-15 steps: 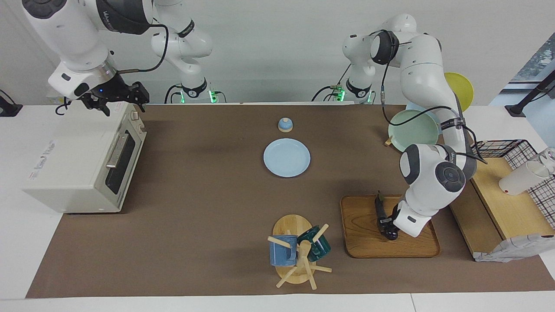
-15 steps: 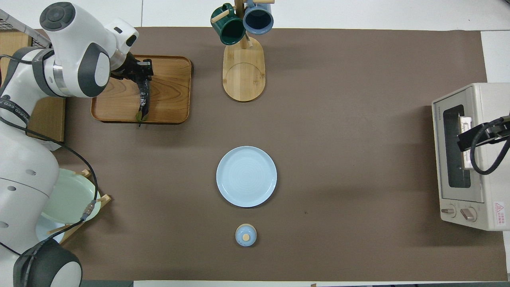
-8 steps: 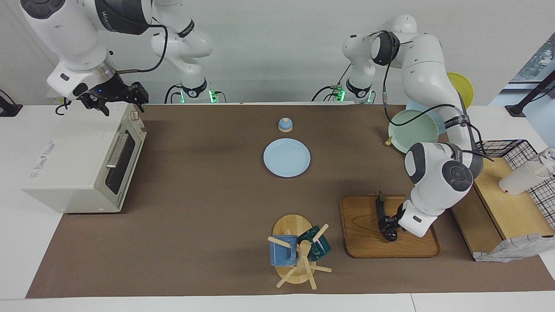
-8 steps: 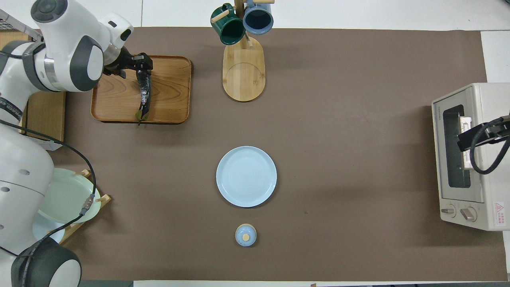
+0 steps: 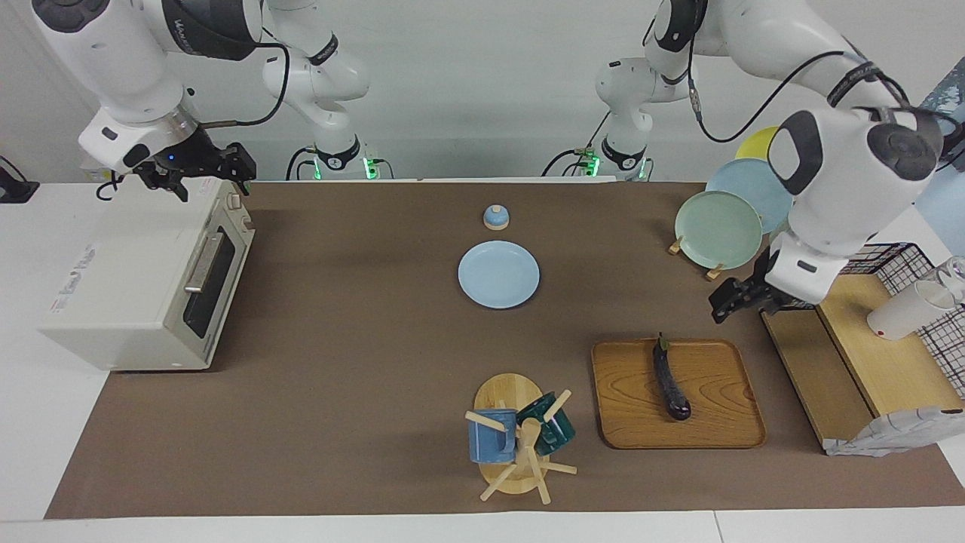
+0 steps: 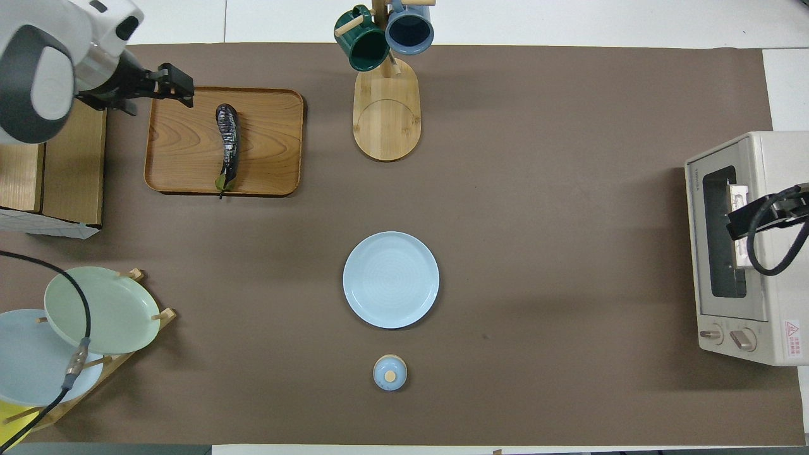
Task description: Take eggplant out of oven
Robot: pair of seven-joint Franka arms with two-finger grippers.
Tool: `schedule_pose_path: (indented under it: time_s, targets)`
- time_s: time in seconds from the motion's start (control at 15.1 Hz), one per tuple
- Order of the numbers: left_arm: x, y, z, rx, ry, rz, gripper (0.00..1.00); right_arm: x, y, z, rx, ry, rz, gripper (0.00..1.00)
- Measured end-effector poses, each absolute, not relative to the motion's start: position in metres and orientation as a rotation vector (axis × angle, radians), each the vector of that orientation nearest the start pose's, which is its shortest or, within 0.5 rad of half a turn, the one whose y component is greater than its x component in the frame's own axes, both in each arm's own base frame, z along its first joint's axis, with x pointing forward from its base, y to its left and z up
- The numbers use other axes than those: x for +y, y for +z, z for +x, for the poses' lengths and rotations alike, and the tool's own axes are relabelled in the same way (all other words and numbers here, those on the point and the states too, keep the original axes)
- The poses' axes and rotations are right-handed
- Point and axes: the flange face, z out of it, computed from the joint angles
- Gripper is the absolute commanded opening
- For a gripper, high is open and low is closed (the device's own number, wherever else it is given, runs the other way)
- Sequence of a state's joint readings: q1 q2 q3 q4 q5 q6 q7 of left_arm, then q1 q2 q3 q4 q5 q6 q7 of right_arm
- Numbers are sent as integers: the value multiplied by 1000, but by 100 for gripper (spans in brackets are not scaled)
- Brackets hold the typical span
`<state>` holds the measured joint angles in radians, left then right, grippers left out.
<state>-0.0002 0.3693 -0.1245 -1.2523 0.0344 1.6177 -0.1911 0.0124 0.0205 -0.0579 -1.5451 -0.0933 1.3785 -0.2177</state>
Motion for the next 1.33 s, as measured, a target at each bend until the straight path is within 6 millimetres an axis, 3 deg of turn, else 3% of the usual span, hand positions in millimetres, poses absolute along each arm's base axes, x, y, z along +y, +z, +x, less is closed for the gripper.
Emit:
schedule_pose_path:
  time_s: [0.13, 0.33, 0.46, 0.66, 0.86, 1.33]
  targets:
    - [-52, 585, 637, -141, 45, -3135, 100, -38, 611, 538, -252, 316, -3185, 100]
    - [-47, 610, 598, -151, 81, -3116, 100, -43, 611, 537, -235, 317, -3185, 100]
    - [-49, 613, 570, -147, 108, -3102, 100, -44, 611, 537, -230, 317, -3185, 100]
    - [-52, 596, 537, -142, 188, -3087, 100, -43, 611, 537, -229, 316, -3186, 100]
    - [-59, 585, 528, -186, 218, -3111, 100, -42, 614, 535, -224, 310, -3187, 100]
    - [-68, 599, 534, -162, 128, -3136, 100, -40, 616, 533, -91, 286, -3165, 100]
